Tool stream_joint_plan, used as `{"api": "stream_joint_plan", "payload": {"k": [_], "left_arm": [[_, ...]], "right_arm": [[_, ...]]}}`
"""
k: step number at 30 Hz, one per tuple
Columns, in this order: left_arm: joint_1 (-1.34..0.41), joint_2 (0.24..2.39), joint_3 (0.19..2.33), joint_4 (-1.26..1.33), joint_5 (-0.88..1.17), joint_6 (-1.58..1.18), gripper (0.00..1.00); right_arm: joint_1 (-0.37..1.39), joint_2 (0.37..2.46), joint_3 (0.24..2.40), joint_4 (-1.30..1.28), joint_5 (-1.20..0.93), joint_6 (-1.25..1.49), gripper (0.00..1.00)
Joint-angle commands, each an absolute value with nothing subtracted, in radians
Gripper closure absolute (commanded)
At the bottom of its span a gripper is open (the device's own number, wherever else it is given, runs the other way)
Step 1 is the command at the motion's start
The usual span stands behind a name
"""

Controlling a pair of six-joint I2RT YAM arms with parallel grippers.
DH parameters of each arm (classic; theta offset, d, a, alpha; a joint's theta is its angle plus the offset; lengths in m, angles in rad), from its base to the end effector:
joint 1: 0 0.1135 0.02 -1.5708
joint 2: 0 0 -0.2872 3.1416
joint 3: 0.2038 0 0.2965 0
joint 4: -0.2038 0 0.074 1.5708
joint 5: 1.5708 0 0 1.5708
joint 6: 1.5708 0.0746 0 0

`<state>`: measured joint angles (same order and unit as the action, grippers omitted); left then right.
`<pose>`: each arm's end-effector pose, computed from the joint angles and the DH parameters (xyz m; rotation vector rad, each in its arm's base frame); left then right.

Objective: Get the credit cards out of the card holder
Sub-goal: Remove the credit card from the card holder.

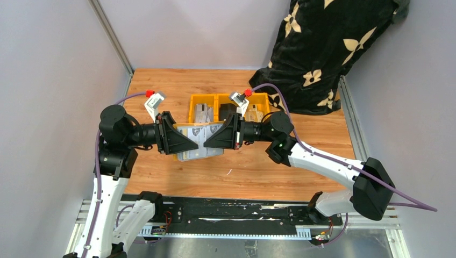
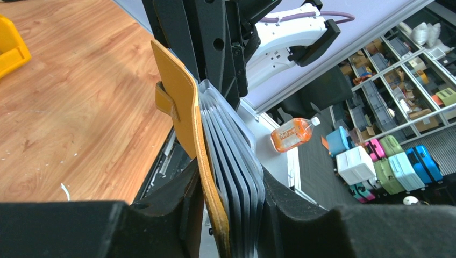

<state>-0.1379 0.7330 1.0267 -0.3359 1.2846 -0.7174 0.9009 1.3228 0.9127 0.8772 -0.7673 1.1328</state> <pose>0.1507 -0.0932 0.4432 0.6087 1.7630 -1.6343 0.1790 0.3094 0.3887 -0.7094 1.4162 2.1112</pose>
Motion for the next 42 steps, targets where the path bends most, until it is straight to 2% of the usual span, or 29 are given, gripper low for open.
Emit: {"api": "stream_joint_plan", "payload": {"k": [1, 13, 26, 30, 33, 35, 38, 42], "left_arm": [[-0.143, 0.712, 1.061, -0.319, 1.386, -0.737, 0.66], [-0.143, 0.719, 1.089, -0.360, 1.395, -0.709, 0.69], [-0.143, 0.729, 1.091, -0.362, 1.375, -0.704, 0.86], [-0.143, 0.731, 1.091, -0.363, 1.337, -0.706, 0.99], [-0.143, 0.732, 1.090, -0.363, 1.307, -0.706, 1.00], [-0.143, 0.732, 1.089, -0.364, 1.303, -0.704, 1.00], [-0.143, 0.732, 1.089, -0.371, 1.292, -0.693, 1.00], [-0.143, 0.735, 1.090, -0.396, 1.276, -0.670, 1.00]], "right_arm": [[0.873, 1.307, 0.883, 0.891, -0.737, 1.130, 1.00], [0.862, 1.259, 0.842, 0.859, -0.727, 1.114, 1.00], [0.863, 1.249, 0.839, 0.902, -0.741, 1.132, 0.99], [0.890, 1.264, 0.873, 0.915, -0.756, 1.127, 0.74], [0.899, 1.275, 0.899, 0.911, -0.758, 1.121, 0.57], [0.899, 1.284, 0.914, 0.903, -0.754, 1.121, 0.52], [0.900, 1.292, 0.925, 0.913, -0.750, 1.129, 0.53], [0.908, 1.296, 0.942, 0.914, -0.757, 1.126, 0.68]]}}
